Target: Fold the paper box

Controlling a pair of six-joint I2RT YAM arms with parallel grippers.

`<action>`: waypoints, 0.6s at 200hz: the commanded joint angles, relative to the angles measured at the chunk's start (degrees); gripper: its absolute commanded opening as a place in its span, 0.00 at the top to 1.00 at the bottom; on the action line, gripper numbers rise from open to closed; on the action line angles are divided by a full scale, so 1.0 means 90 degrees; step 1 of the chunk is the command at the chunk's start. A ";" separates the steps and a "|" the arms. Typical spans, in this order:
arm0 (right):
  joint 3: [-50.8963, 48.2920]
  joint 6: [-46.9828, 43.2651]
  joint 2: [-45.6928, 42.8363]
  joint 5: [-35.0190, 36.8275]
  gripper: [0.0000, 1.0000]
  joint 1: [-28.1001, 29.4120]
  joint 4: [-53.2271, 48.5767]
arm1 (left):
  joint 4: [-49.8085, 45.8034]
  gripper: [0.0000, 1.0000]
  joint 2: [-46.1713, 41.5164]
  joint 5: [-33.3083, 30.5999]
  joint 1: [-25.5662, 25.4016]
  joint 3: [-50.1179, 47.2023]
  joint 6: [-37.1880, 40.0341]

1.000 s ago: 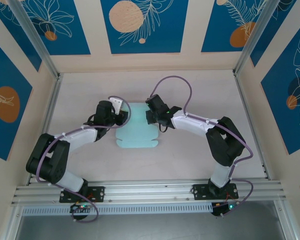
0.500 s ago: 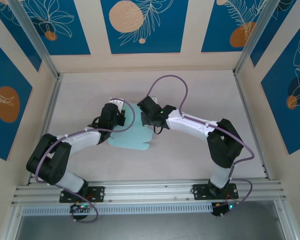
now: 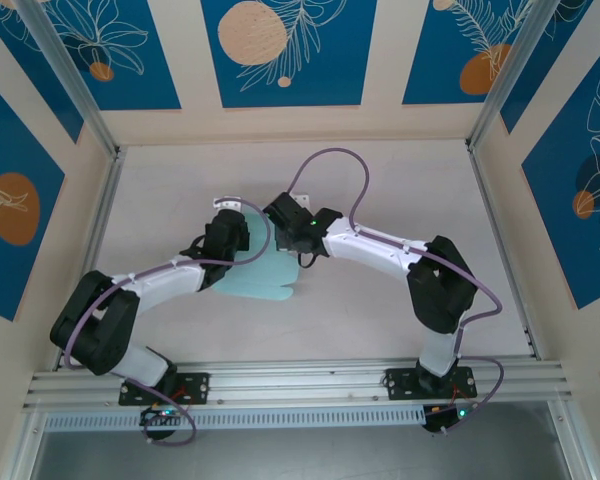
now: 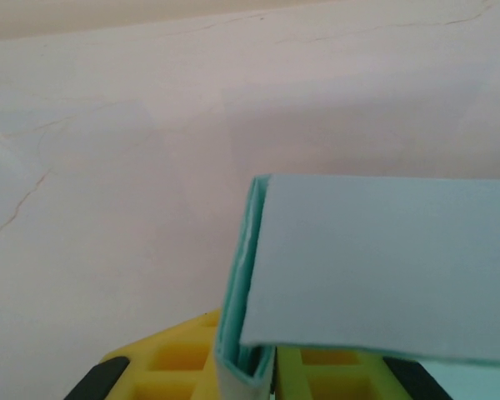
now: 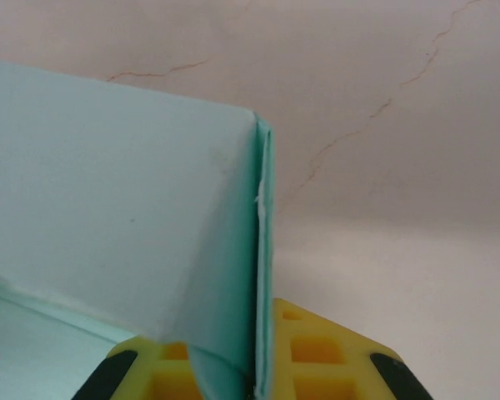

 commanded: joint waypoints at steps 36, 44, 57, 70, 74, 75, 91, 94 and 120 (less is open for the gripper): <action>0.0142 0.0348 -0.0009 0.0134 1.00 -0.0021 -0.0604 | -0.1100 0.86 0.0104 -0.2123 0.0221 0.0295 -0.0981; 0.0151 0.0375 0.0023 0.0092 1.00 -0.0028 -0.0569 | -0.1072 0.86 0.0131 -0.2177 0.0222 0.0280 -0.1059; 0.0169 0.0399 0.0080 -0.0003 1.00 -0.0028 -0.0523 | -0.0961 0.86 0.0174 -0.2070 0.0233 0.0276 -0.1177; 0.0223 0.0422 0.0140 -0.0089 1.00 -0.0028 -0.0512 | -0.0983 0.85 0.0277 -0.1962 0.0230 0.0366 -0.1225; 0.0234 0.0417 0.0162 -0.0111 1.00 -0.0028 -0.0502 | -0.0979 0.85 0.0304 -0.1917 0.0229 0.0396 -0.1214; 0.0237 0.0416 0.0167 -0.0117 1.00 -0.0033 -0.0496 | -0.0967 0.85 0.0310 -0.1896 0.0234 0.0400 -0.1205; 0.0238 0.0349 0.0197 -0.0273 1.00 -0.0052 -0.0416 | -0.0664 0.84 0.0308 -0.1422 0.0232 0.0346 -0.1049; 0.0237 0.0343 0.0207 -0.0313 1.00 -0.0069 -0.0408 | -0.0568 0.84 0.0300 -0.1294 0.0232 0.0315 -0.0990; 0.0333 0.0261 0.0368 -0.0492 1.00 -0.0234 -0.0562 | -0.1036 0.83 0.0229 -0.0722 0.0238 0.0471 -0.1016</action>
